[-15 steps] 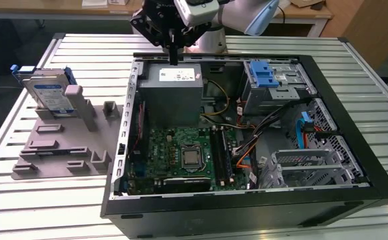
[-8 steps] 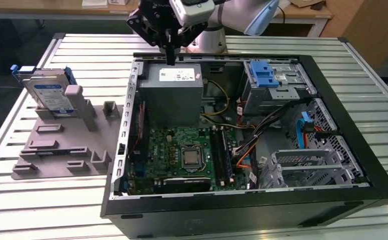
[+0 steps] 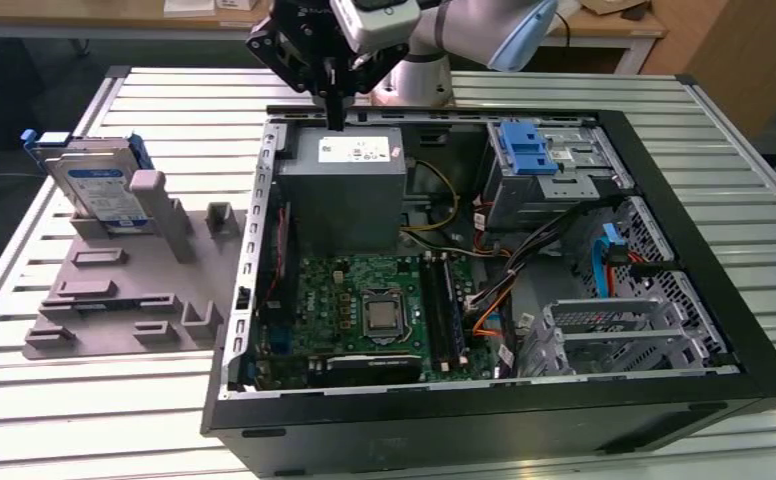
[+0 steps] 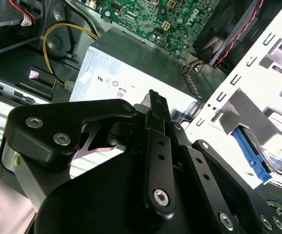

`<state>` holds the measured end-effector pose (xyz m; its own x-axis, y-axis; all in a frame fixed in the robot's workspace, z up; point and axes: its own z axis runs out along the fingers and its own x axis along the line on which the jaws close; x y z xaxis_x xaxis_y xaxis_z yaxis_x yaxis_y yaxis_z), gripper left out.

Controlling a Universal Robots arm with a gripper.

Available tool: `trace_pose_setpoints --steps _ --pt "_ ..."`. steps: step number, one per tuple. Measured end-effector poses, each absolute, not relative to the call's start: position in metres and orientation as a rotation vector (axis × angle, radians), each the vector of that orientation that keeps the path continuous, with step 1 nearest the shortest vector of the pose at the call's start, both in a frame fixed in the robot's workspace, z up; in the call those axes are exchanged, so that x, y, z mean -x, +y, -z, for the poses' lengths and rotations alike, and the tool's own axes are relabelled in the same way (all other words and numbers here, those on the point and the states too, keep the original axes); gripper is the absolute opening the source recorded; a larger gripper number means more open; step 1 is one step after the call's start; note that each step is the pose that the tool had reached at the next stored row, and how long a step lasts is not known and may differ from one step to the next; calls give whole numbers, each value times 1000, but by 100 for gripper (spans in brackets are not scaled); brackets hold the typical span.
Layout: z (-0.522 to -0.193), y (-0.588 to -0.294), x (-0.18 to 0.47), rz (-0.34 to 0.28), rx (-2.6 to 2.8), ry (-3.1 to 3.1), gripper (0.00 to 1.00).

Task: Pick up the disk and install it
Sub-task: 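Reach for the disk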

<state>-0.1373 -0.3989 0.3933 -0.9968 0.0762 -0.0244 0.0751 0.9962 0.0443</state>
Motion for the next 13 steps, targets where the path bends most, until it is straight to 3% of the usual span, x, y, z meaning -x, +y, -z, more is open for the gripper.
trace_pose_setpoints --steps 13 --pt "-393 -399 139 -68 -118 3112 11"
